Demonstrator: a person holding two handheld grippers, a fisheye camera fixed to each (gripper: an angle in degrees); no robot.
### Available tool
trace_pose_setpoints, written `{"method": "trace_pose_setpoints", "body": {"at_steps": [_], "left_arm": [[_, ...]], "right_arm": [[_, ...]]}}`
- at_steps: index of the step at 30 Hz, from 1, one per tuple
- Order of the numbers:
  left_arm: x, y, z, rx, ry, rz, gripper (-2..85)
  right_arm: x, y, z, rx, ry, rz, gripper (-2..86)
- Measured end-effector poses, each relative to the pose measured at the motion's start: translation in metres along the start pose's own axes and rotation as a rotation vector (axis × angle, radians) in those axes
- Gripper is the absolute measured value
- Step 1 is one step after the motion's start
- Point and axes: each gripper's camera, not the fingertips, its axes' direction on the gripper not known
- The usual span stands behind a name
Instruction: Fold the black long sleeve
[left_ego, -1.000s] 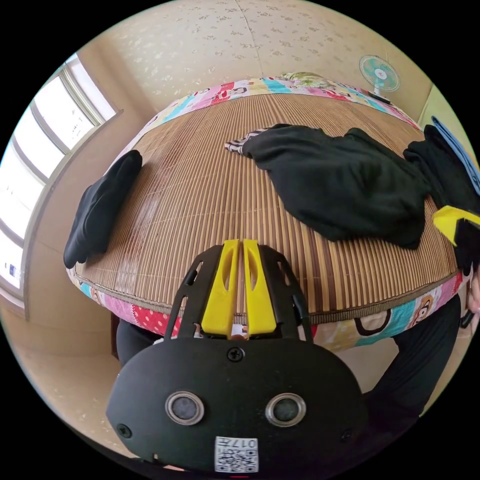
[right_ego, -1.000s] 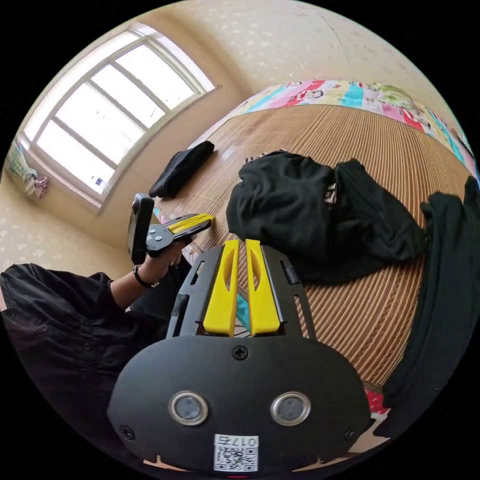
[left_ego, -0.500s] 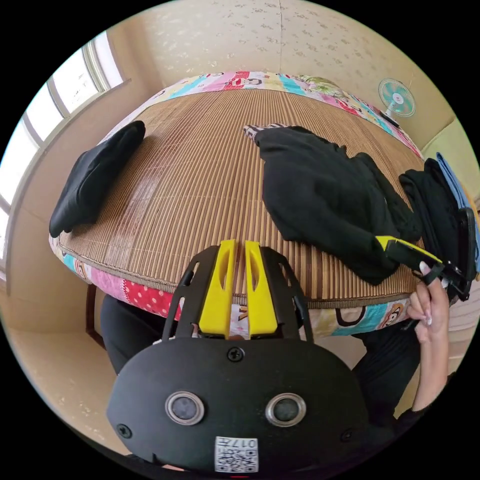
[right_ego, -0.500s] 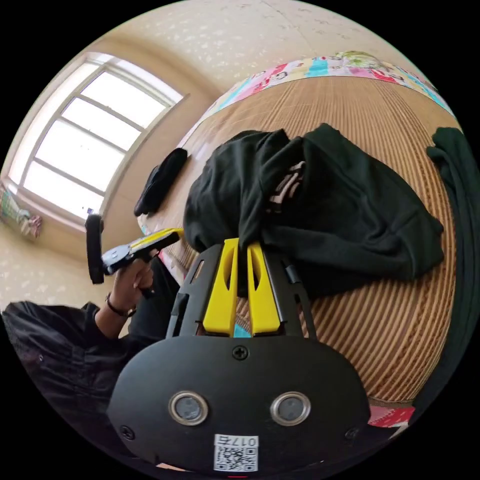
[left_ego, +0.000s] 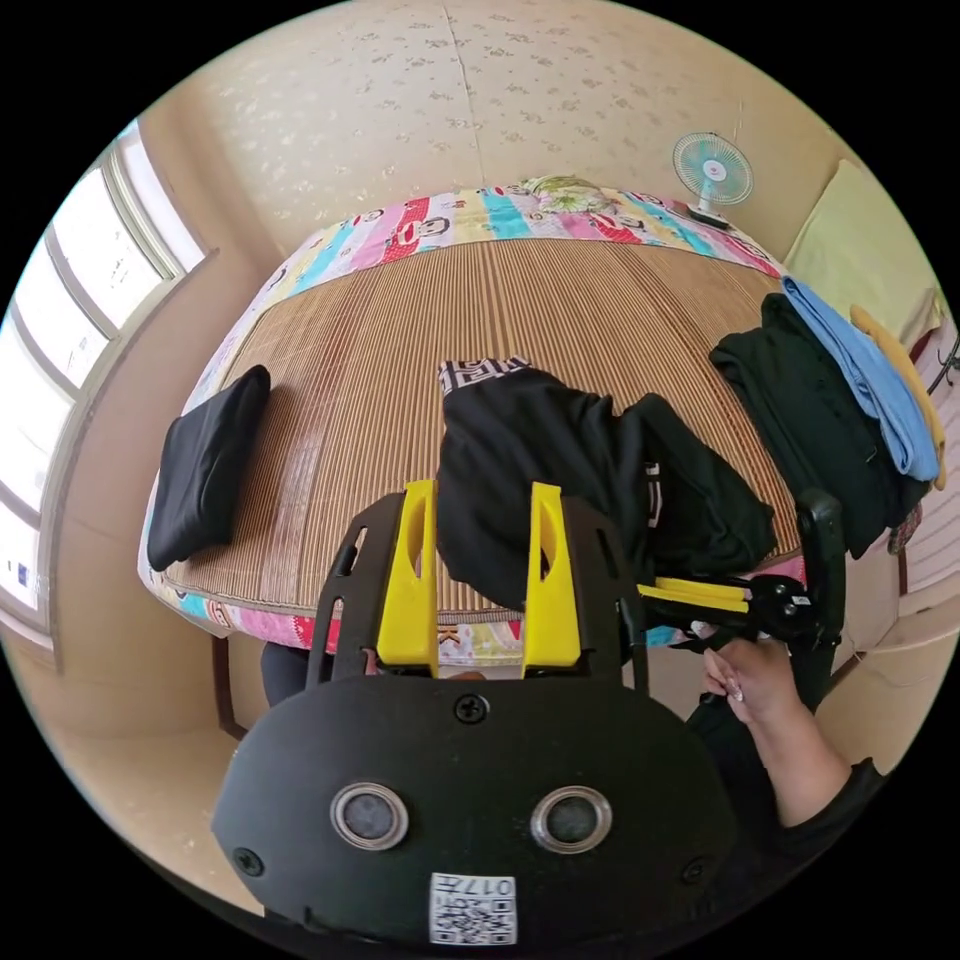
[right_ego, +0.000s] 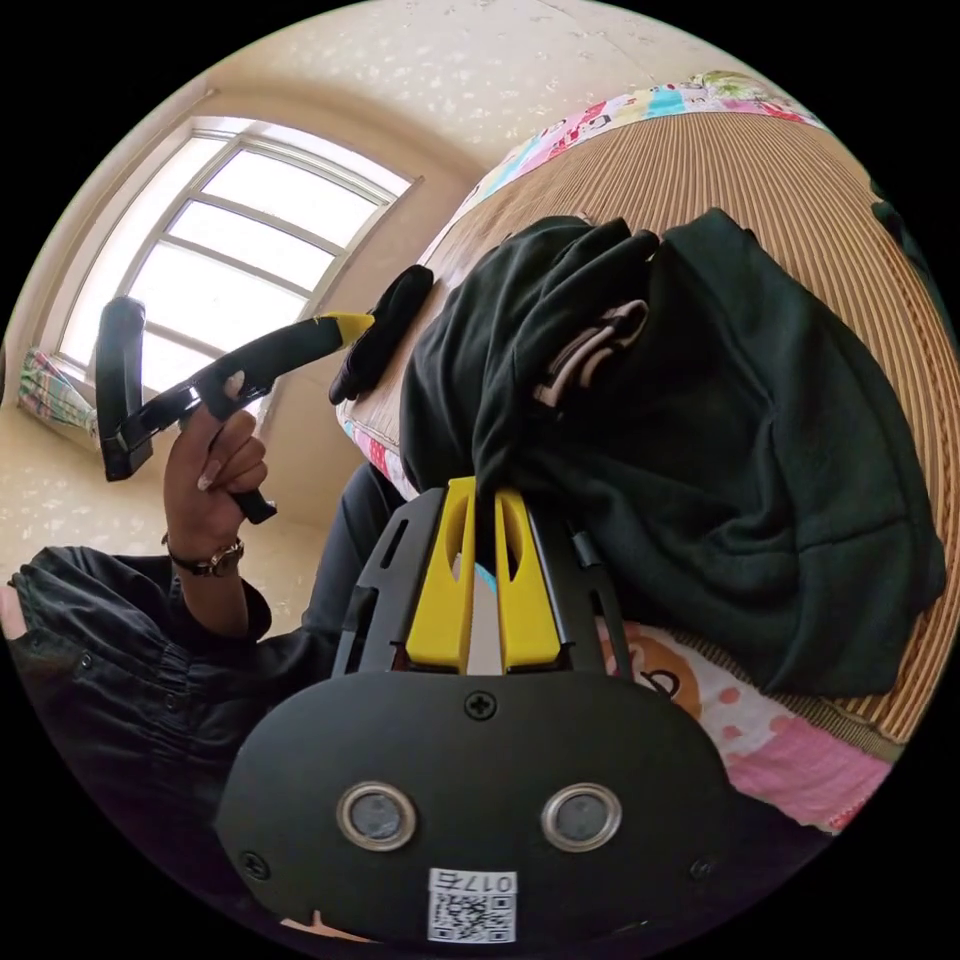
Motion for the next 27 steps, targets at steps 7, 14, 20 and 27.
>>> {"method": "trace_pose_setpoints", "body": {"at_steps": [7,14,20,27], "left_arm": [[0.001,0.000,-0.009,-0.007,0.026,0.026,13.4],[-0.013,-0.005,-0.012,-0.026,0.034,0.020,13.4],[-0.011,-0.022,0.007,-0.018,0.121,0.088,10.7],[-0.030,-0.033,0.052,-0.053,0.305,0.283,3.8]], "right_arm": [[0.020,0.010,-0.012,0.081,-0.043,0.053,1.9],[0.030,0.010,-0.019,0.081,-0.054,0.052,2.0],[0.018,0.013,-0.018,0.086,0.031,0.007,2.1],[-0.041,0.014,-0.014,-0.030,0.207,-0.324,2.6]]}}
